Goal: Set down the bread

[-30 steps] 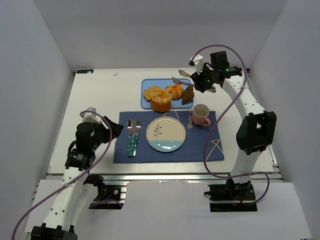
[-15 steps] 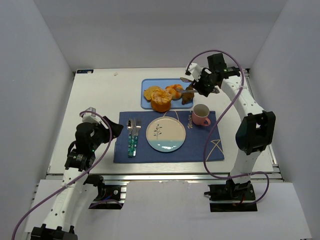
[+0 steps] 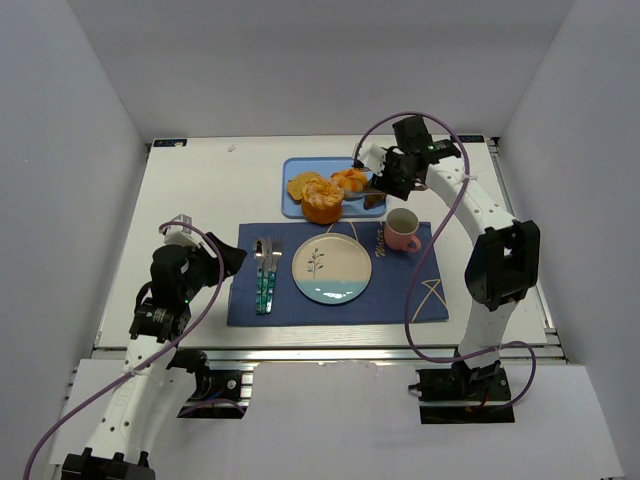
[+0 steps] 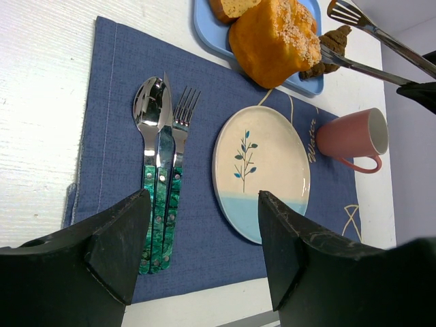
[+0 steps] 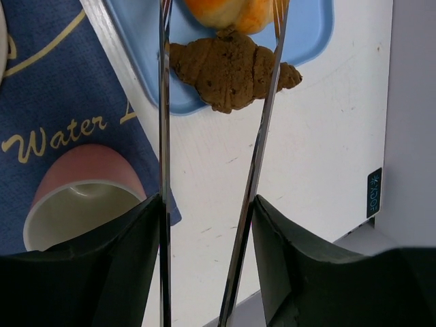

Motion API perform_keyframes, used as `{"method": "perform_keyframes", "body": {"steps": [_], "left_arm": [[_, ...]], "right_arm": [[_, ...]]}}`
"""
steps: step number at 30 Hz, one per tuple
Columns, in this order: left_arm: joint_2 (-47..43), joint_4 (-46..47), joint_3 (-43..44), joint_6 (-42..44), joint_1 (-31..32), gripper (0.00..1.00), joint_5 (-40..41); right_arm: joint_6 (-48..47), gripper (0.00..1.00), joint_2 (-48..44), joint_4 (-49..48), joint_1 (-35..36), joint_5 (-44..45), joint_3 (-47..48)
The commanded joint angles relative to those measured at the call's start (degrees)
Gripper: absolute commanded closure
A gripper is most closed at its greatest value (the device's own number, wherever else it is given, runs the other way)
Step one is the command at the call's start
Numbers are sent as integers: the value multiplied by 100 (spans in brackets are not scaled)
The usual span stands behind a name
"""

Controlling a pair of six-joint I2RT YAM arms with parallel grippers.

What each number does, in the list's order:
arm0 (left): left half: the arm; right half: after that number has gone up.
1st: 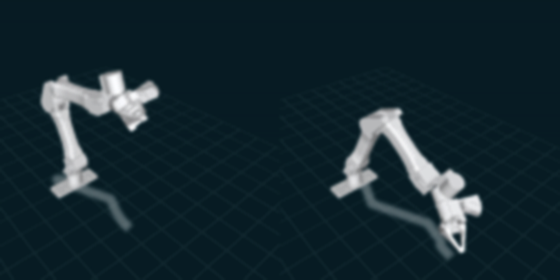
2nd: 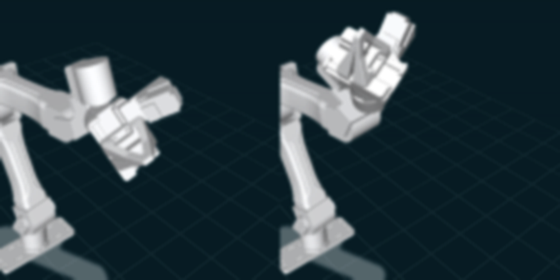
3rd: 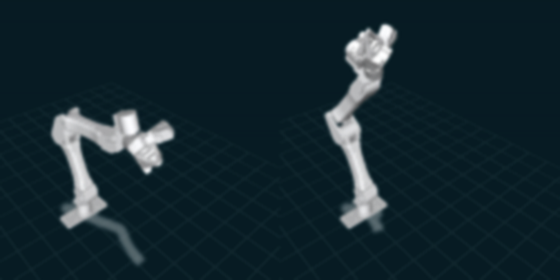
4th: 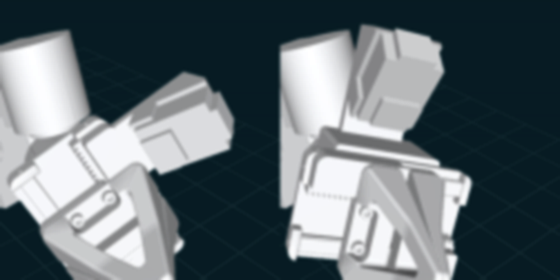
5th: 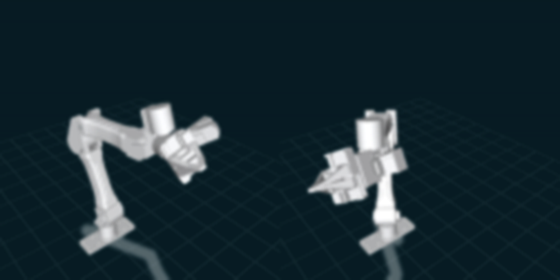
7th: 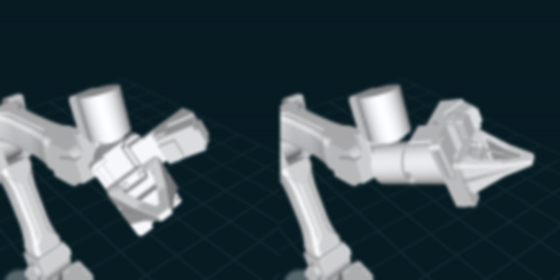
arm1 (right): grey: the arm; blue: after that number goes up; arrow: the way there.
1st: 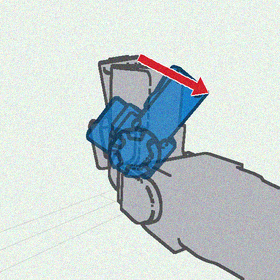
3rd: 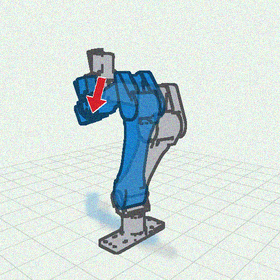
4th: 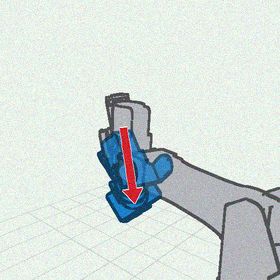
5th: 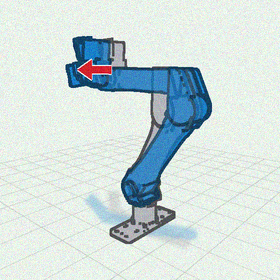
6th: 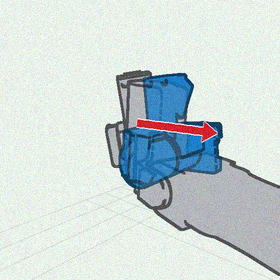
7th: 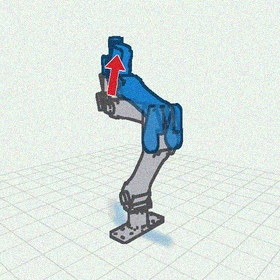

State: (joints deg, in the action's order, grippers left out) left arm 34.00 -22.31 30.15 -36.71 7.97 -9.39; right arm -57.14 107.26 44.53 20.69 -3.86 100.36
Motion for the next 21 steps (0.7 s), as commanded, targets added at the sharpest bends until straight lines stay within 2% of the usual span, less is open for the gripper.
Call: {"method": "perform_keyframes", "body": {"steps": [1,21], "left_arm": [[-60,7,0,-12,-23,26,60],[-34,68,-62,-21,-23,26,51]], "right_arm": [[-323,41,14,-261,41,254,-86],[-771,42,40,-1087,357,772,-613]]}}
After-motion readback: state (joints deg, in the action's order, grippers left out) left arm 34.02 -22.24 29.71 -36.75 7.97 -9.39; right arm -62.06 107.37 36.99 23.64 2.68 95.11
